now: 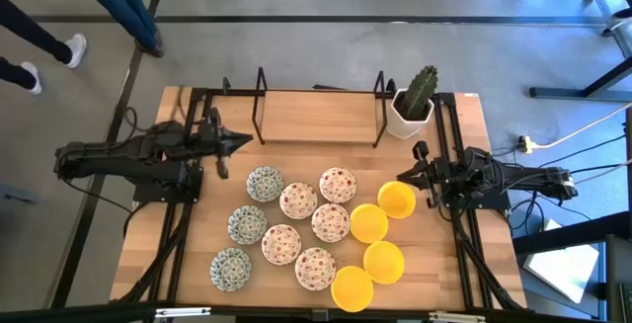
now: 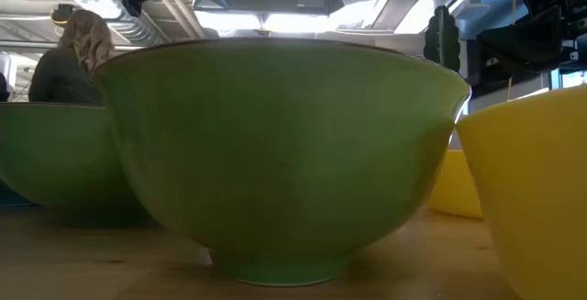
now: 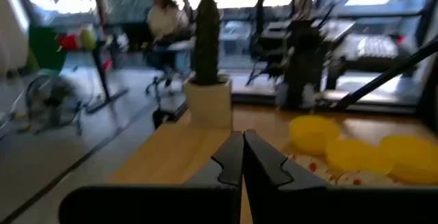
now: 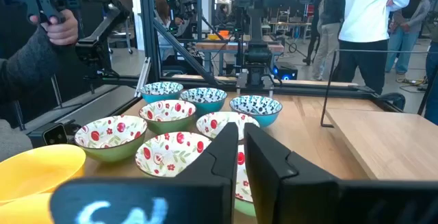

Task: Pick & Place Mini bowls
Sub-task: Put the blue patterned bowl on the shelf

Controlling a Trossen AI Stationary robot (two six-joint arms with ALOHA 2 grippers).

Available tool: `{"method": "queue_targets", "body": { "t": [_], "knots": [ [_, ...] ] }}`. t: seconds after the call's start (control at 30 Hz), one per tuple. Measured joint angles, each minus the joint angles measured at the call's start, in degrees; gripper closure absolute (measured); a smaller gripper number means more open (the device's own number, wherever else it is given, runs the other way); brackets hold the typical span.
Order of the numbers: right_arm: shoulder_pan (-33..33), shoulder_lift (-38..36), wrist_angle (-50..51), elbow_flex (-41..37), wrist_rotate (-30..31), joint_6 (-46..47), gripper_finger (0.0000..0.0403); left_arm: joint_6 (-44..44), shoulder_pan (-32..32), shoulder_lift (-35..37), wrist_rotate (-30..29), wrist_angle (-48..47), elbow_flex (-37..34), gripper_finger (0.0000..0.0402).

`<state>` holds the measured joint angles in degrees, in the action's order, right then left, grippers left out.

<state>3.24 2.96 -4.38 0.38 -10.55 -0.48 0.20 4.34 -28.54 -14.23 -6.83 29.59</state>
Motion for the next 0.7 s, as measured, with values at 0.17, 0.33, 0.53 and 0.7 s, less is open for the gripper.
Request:
{"method": "queue_targets", "body": {
  "t": [0.17,0.33,0.53,0.7],
  "knots": [
    [0.0,0.0,0.0,0.0,-0.1,0.1,0.0374,-5.2,0.0,-9.8,-2.5,-14.7,6.8,0.0398],
    [0.0,0.0,0.0,0.0,-0.1,0.1,0.0374,-9.4,0.0,-17.6,-0.2,-25.3,9.9,0.0397],
    [0.0,0.0,0.0,0.0,-0.1,0.1,0.0374,-12.5,0.2,-24.4,-1.7,-29.4,10.2,0.0369],
    [0.0,0.0,0.0,0.0,-0.1,1.7,0.0374,-13.2,2.3,-28.6,0.6,-31.5,10.2,0.0314]
  ]
}}
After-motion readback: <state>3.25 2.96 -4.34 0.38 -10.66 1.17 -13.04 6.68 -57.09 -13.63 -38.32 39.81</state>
